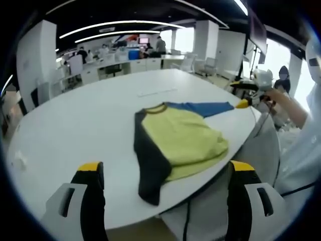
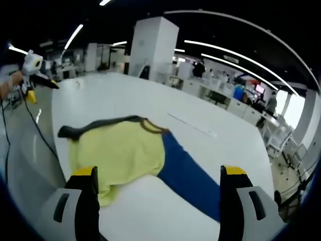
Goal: Fold the garment on the visible template until the final outline fits inside the template.
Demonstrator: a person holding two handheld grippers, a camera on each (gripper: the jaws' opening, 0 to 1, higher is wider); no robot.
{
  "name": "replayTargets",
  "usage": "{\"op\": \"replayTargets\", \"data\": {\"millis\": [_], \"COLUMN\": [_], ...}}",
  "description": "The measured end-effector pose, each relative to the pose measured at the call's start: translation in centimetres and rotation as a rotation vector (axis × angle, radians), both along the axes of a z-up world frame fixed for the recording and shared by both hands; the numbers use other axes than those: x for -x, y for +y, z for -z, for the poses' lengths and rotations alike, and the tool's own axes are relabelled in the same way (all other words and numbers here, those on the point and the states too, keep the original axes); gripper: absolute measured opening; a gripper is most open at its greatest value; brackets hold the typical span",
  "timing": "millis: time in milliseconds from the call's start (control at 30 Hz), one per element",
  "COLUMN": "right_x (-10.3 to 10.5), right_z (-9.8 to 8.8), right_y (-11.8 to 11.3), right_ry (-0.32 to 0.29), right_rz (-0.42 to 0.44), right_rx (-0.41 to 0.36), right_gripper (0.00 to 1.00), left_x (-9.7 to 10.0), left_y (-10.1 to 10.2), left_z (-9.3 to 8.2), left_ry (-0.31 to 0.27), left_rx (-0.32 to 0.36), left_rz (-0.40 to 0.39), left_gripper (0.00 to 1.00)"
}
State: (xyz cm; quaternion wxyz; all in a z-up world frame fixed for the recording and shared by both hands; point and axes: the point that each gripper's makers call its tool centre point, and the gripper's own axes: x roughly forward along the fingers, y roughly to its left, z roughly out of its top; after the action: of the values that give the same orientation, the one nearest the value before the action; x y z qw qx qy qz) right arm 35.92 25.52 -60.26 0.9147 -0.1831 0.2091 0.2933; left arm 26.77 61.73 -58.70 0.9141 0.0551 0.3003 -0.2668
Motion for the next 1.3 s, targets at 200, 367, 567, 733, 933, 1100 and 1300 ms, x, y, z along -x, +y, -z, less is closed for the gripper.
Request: {"op": "replayTargets", "data": {"millis": [200,367,567,733,933,1100,1300], "right_x": [1.0,1.9,2.9,3.5,4.3,5.1,5.9], "right_z": [-0.3,-0.4,-0.7,-1.1,-1.6,-1.4,-1.6], "right_y": [1.0,1.6,1.8,2.6,3.3,3.4,3.6], "right_ry": [0.003,0.013,0.022,0.016,0.013,0.021,0.018], "right_rz": [0.009,0.015,0.016,0.024,0.033,0.045,0.065], "right_rx": [-0.027,-0.037,-0.045,-0.053,-0.056,-0.048,-0.049], "right_gripper": [1.0,1.0,1.0,1.0,1.0,1.0,1.0], "left_x": [0.2,0.4,0.7,0.6,0.6,0.8,0.8], "left_y": [0.1,0.8,1.0,1.5,2.0,2.1,2.6], "left_z": [0.1,0.8,1.8,2.4,3.0,3.3,3.9], "left_ry": [0.006,0.014,0.039,0.053,0.067,0.078,0.099], "left_rx": [0.01,0.023,0.029,0.034,0.038,0.037,0.042], "left_rz": [-0.002,-0.017,-0.011,-0.011,-0.006,0.015,0.025], "left_gripper": [1.0,1.0,1.0,0.99,0.98,0.94,0.83]}}
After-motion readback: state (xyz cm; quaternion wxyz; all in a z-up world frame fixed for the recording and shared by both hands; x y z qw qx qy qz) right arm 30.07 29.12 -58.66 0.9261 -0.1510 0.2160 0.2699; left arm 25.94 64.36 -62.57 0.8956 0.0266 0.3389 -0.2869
